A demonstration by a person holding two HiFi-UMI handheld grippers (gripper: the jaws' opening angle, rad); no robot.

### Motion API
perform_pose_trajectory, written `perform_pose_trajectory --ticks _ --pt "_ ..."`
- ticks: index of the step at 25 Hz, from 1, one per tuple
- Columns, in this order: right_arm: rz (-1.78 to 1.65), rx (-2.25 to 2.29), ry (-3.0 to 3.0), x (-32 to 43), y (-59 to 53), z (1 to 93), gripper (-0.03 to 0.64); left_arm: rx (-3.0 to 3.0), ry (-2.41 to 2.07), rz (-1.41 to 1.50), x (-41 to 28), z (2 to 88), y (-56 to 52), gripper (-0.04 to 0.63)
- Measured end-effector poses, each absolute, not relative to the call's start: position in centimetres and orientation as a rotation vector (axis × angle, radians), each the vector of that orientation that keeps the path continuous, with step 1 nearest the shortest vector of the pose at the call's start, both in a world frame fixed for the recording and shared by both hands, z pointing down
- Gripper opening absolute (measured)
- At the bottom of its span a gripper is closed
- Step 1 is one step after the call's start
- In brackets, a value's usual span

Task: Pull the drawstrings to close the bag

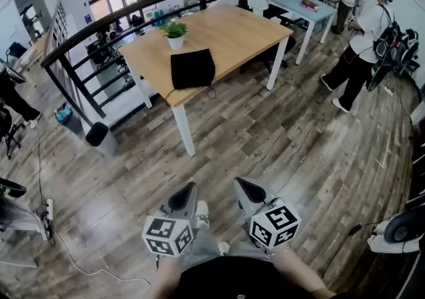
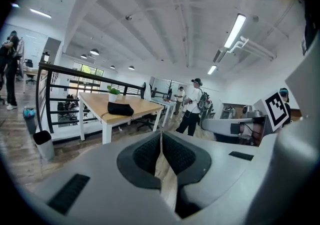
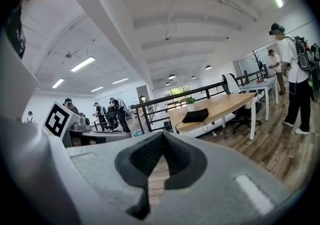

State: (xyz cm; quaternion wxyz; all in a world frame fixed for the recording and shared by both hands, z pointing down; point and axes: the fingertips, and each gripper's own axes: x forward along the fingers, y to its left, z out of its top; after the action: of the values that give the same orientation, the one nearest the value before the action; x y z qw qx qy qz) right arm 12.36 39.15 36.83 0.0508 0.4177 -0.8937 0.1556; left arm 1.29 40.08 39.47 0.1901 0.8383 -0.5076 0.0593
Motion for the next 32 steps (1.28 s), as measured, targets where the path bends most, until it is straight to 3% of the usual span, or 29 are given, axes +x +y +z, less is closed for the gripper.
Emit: perform_pose_trajectory --ticks 17,32 --pt "0.427 1.434 -2.642 6.0 18.3 35.6 0.000 2.429 -1.321 0.171 -6.2 38.2 18.1 0.025" --pt "0.483 1.476 -2.555 4.8 10.6 37.5 0.000 2.387 -1.259 0.193 -7.8 40.7 10.6 0.025"
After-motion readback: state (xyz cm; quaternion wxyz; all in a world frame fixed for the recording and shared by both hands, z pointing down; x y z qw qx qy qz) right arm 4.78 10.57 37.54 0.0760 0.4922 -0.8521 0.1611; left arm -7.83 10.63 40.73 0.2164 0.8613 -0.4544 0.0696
